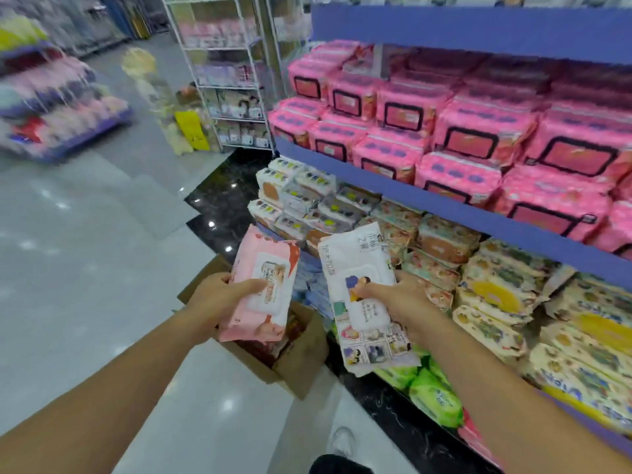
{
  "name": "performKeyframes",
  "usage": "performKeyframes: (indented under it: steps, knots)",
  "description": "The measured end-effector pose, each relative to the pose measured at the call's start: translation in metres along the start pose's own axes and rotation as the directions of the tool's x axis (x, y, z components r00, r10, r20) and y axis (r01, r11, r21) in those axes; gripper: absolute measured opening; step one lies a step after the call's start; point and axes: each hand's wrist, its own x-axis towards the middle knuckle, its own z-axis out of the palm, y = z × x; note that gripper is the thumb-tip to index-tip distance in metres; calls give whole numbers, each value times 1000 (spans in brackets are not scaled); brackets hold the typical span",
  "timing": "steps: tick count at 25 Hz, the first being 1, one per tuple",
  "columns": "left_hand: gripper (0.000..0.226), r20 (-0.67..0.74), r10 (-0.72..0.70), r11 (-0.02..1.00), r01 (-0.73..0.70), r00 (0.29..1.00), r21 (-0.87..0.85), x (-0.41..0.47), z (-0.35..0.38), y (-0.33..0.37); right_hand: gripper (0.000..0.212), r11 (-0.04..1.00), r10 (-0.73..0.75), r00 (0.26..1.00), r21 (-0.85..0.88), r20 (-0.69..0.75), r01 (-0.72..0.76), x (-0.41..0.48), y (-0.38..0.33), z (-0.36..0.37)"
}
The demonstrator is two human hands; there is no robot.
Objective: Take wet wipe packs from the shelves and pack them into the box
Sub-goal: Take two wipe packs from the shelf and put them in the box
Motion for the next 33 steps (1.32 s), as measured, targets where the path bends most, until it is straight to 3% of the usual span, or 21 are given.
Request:
performKeyframes:
  steps: [3,7,12,16,21,26,33]
  knots:
    - [42,-32,-44,995,47,998,84,51,-37,-22,54,996,81,996,29,49,-82,54,22,56]
    - [44,5,-118,972,114,993,204,127,-89,-45,52,980,185,982,73,23,-187,107,48,129]
    - [37,125,-195,929,143,973,341,223,-120,-78,49,929,336,941,179,-36,-325,149,91,195]
    - [40,288,-293,877,136,912,461,315,-127,-111,42,851,459,881,340,-109,-401,178,138,261]
    - [32,393,-364,815,84,844,574,410,-141,-148,54,719,582,795,568,-174,-402,220,199,330]
    - [42,403,-383,771,47,831,635,515,-133,-191,44,604,683,712,675,-163,-424,290,261,339]
    - [40,498,-340,783,-54,798,620,624,-99,-273,36,690,684,646,587,-339,-423,393,361,315]
